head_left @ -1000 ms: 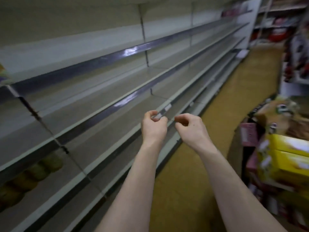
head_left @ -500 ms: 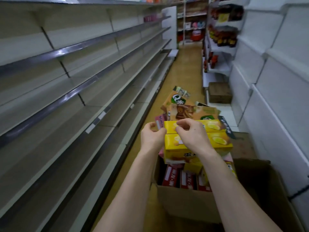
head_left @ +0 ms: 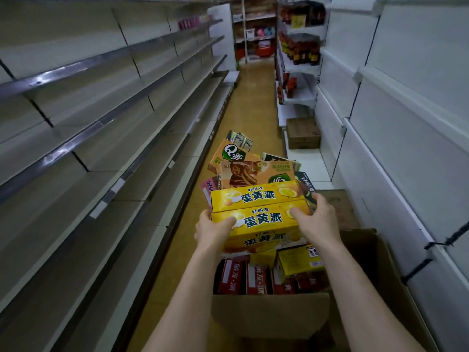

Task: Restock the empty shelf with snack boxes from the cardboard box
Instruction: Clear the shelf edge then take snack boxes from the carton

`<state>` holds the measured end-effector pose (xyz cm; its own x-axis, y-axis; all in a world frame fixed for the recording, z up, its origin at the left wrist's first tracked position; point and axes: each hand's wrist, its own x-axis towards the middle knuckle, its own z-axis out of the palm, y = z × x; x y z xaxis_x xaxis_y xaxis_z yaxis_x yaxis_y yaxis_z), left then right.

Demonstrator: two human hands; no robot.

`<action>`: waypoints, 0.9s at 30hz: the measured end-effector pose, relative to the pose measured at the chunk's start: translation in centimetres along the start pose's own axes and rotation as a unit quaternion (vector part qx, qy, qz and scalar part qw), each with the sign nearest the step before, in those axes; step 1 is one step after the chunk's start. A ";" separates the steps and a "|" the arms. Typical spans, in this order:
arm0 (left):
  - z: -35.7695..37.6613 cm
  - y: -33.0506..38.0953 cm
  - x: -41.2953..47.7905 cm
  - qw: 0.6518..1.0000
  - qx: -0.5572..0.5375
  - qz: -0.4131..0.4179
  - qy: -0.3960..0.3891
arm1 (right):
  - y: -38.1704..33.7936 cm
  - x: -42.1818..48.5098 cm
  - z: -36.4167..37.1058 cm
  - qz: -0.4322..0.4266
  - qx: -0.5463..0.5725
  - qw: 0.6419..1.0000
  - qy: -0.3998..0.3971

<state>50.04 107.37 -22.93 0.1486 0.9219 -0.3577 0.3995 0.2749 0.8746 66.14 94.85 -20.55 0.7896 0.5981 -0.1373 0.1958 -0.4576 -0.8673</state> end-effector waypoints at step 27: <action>-1.4 1.2 -1.8 0.942 0.275 0.186 -0.049 | 0.5 0.9 1.2 0.015 0.010 1.000 0.026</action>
<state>48.94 106.45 -20.78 0.4434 0.8894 -0.1113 0.7075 -0.2711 0.6526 66.27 95.90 -21.71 0.8237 0.5498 -0.1384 0.1606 -0.4605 -0.8730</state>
